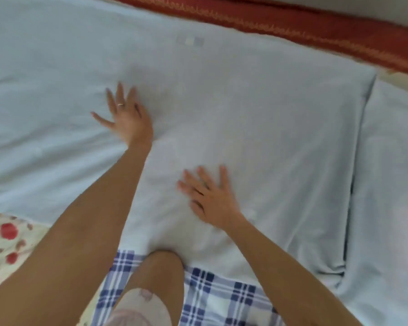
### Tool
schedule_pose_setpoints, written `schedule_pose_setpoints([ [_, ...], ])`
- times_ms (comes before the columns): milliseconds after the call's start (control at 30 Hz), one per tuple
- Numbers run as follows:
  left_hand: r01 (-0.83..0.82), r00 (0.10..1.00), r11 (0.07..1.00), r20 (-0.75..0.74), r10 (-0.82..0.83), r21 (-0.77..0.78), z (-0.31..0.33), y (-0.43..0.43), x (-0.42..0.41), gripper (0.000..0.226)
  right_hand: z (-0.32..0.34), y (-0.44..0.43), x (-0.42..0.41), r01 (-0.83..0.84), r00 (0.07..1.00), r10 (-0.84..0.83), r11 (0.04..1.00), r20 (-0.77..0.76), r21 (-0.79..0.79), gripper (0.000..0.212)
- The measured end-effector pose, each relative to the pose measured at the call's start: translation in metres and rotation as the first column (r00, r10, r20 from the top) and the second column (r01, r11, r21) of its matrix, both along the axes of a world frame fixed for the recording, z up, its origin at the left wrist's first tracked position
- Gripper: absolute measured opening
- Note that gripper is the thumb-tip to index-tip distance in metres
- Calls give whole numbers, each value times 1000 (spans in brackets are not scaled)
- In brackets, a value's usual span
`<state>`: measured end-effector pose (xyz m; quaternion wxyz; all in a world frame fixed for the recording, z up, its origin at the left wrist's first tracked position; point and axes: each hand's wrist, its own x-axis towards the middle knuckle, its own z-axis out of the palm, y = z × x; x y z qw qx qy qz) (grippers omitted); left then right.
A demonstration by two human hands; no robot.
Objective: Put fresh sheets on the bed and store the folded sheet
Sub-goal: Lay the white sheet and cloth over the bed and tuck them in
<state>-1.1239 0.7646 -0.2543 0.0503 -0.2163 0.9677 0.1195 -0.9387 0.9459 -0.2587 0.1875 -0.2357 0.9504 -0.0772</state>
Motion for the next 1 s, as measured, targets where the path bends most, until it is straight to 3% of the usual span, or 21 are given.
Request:
schedule_pose_setpoints([
  [67,-262,956,965,129,264,-35,2,-1,49,54,-6,68,57,118,991,-125,986,47,120,59],
  [100,-233,950,970,199,241,-61,2,11,79,58,-8,106,78,228,972,-235,957,19,179,60],
  [200,11,964,1000,267,-5,-18,-6,82,164,64,11,195,119,521,812,-579,771,64,365,66],
  [267,174,926,982,327,-187,69,0,147,219,69,25,240,141,704,607,-794,562,45,434,71],
  [333,423,804,883,365,-470,204,8,203,279,71,40,269,155,838,368,-928,360,62,411,83],
  [367,558,704,785,348,-619,270,11,227,310,71,48,280,163,878,338,-941,320,15,356,85],
  [400,657,586,671,327,-742,344,13,247,338,71,54,287,169,887,374,-927,346,-38,305,84],
  [500,778,245,378,311,-918,502,20,269,387,68,57,277,190,735,662,-749,640,-28,225,72],
  [567,800,99,214,228,-969,560,23,281,399,68,52,275,229,625,752,-658,732,41,272,68],
  [600,753,127,245,231,-965,610,23,272,389,69,45,268,238,600,756,-648,740,85,303,71],
  [633,725,185,290,230,-956,625,29,273,384,70,43,273,259,659,676,-726,672,127,337,76],
  [733,685,440,525,288,-851,505,35,274,343,92,40,277,291,892,227,-959,275,171,360,99],
  [767,660,489,597,343,-802,455,35,278,326,101,42,271,291,919,153,-973,204,172,338,109],
  [900,631,470,681,515,-717,372,32,328,289,139,54,246,297,923,51,-969,138,243,360,129],
  [1000,605,416,711,620,-665,357,38,346,285,160,58,243,299,926,-4,-972,85,235,367,110],
])
